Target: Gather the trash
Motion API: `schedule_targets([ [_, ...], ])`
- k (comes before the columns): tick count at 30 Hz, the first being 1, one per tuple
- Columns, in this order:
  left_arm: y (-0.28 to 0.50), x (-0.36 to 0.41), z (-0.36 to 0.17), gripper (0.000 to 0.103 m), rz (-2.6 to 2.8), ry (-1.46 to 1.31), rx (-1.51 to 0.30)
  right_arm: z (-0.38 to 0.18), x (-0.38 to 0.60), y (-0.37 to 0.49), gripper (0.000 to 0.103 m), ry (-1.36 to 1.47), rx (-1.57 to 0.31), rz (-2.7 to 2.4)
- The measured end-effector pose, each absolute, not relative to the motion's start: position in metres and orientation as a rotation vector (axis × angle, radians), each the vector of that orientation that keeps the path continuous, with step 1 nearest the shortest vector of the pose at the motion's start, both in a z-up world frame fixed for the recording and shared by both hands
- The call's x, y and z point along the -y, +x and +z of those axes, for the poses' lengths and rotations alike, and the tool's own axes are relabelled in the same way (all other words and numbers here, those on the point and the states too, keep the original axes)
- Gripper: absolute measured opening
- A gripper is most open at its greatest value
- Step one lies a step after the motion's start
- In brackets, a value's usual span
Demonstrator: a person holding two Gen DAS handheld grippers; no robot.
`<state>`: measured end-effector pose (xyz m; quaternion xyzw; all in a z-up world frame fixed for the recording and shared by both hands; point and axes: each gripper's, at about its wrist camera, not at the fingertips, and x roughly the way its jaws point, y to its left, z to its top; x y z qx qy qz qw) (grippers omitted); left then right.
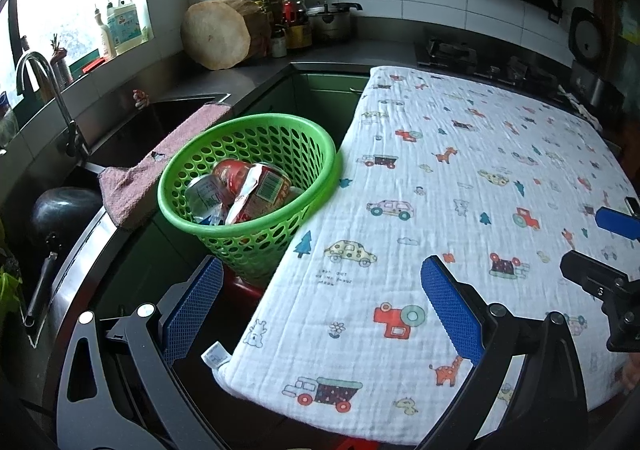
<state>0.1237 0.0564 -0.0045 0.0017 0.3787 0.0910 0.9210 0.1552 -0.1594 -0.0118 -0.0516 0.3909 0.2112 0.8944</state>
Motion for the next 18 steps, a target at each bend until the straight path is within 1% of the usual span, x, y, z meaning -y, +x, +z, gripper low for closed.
schedule_targets([
  [18, 0.1232, -0.0517, -0.0083, 0.098, 0.155, -0.006, -0.792, -0.0116, 0.1629, 0.153, 0.093, -0.103, -0.81, 0.426],
])
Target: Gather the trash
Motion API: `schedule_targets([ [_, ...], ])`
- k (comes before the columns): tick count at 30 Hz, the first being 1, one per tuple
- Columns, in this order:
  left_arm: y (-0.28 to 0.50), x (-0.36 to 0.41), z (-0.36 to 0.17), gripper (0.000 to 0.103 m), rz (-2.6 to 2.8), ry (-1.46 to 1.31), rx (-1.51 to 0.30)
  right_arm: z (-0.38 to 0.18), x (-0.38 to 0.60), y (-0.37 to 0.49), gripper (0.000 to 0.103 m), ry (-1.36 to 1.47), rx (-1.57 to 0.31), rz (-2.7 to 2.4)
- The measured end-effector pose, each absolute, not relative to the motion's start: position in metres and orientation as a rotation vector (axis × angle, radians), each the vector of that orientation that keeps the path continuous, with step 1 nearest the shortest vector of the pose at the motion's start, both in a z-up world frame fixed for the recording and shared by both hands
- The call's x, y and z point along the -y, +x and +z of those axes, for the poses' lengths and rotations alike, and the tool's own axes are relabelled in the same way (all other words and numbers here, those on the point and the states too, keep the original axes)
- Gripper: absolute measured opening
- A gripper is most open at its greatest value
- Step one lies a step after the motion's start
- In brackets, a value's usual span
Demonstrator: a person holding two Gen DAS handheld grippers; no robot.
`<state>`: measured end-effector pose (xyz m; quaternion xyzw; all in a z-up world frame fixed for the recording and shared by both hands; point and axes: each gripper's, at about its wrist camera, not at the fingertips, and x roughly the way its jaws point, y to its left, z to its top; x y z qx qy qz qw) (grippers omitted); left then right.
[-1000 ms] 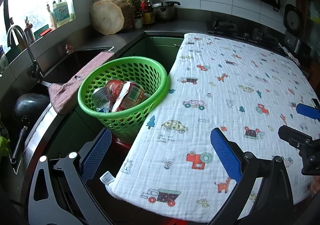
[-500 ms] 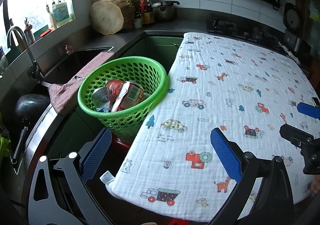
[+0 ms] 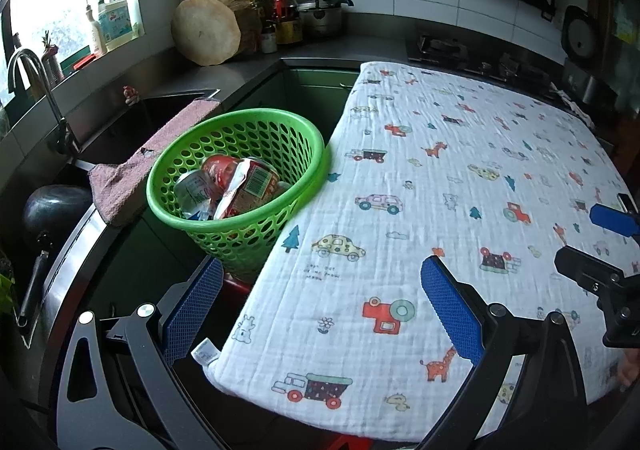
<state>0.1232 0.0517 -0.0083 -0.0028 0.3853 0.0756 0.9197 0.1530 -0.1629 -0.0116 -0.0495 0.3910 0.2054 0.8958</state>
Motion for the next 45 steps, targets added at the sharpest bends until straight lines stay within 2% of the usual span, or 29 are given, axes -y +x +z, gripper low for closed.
schedule_targets([
  [45, 0.119, -0.04, -0.009, 0.098, 0.138, 0.007, -0.794, -0.009, 0.166, 0.147, 0.093, -0.092, -0.807, 0.419],
])
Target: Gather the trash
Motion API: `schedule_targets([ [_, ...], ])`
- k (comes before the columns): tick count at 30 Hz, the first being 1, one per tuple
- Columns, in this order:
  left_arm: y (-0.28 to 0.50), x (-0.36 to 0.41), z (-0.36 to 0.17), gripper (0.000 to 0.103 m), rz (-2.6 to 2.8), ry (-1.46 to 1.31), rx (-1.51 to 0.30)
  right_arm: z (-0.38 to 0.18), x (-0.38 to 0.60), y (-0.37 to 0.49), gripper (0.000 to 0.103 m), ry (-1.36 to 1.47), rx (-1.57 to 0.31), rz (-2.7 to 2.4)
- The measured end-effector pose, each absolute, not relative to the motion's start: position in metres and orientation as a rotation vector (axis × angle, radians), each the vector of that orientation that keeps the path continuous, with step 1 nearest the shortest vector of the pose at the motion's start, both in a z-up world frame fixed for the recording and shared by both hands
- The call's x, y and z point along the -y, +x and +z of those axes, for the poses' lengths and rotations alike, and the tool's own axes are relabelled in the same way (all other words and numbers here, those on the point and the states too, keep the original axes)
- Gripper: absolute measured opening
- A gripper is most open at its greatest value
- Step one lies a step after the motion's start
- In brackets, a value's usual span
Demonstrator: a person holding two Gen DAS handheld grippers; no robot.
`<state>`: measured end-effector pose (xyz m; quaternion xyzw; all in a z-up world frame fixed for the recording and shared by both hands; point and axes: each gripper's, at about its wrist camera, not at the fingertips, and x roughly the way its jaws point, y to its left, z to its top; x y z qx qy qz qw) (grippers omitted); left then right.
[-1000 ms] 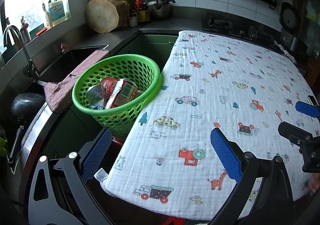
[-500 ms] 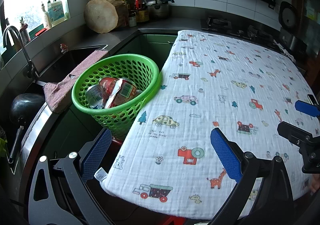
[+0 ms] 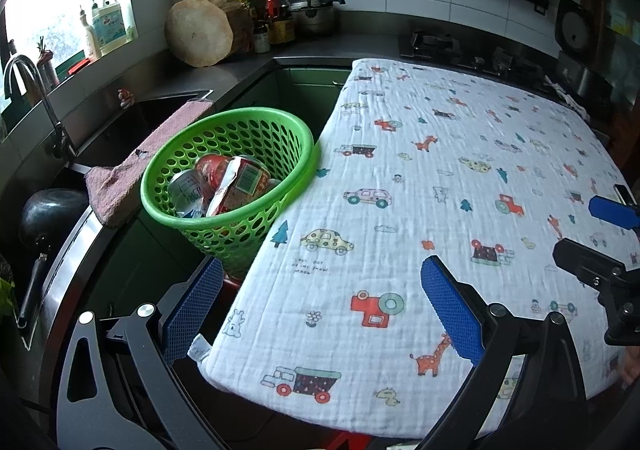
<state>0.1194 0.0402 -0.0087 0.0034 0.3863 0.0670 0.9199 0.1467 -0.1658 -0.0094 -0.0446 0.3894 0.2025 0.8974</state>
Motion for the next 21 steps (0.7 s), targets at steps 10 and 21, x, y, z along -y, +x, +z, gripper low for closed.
schedule_targets([
  [10, 0.1176, -0.0369, -0.005, 0.098, 0.132, 0.011, -0.768, -0.0102, 0.162, 0.1456, 0.093, -0.09, -0.809, 0.424],
  [21, 0.1186, -0.0377, -0.0066, 0.098, 0.117, -0.007, -0.769, -0.0129, 0.1612, 0.1461, 0.093, -0.087, -0.812, 0.419],
])
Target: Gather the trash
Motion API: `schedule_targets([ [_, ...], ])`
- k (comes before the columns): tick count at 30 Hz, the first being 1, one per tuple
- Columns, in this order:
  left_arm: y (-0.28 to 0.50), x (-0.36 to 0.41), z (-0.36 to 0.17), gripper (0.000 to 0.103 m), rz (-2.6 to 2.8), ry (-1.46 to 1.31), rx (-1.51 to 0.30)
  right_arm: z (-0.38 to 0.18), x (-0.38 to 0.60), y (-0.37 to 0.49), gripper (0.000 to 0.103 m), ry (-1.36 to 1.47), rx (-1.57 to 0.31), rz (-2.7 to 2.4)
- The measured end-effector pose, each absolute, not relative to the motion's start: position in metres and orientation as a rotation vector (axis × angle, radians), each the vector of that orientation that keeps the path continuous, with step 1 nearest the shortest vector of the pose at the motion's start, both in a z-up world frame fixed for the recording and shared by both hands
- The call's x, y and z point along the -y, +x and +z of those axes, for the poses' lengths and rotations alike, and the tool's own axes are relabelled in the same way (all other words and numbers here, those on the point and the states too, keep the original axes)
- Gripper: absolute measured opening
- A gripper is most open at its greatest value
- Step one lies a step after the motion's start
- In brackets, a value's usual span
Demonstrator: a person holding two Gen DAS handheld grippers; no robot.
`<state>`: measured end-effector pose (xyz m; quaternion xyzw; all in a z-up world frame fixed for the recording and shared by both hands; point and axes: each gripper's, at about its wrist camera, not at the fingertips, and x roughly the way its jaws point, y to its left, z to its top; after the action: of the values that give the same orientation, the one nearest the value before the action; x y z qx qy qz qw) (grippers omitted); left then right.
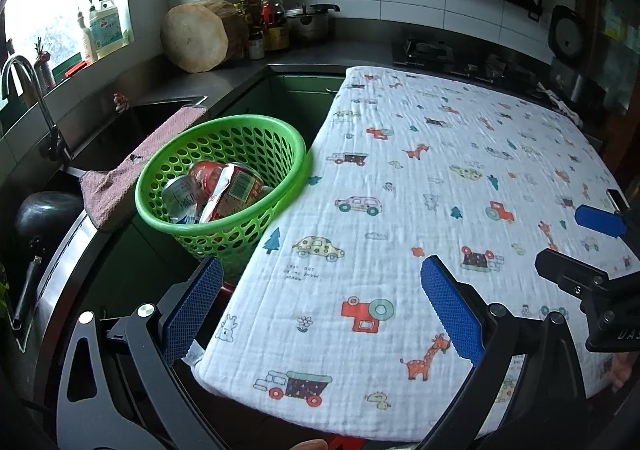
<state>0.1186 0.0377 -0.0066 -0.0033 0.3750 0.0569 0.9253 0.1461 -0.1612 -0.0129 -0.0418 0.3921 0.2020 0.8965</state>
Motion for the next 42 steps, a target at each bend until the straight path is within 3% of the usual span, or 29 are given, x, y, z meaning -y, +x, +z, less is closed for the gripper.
schedule_targets([
  [42, 0.1224, -0.0347, -0.0125, 0.098, 0.139, 0.017, -0.795, -0.0137, 0.1597, 0.1455, 0.093, -0.085, -0.816, 0.418],
])
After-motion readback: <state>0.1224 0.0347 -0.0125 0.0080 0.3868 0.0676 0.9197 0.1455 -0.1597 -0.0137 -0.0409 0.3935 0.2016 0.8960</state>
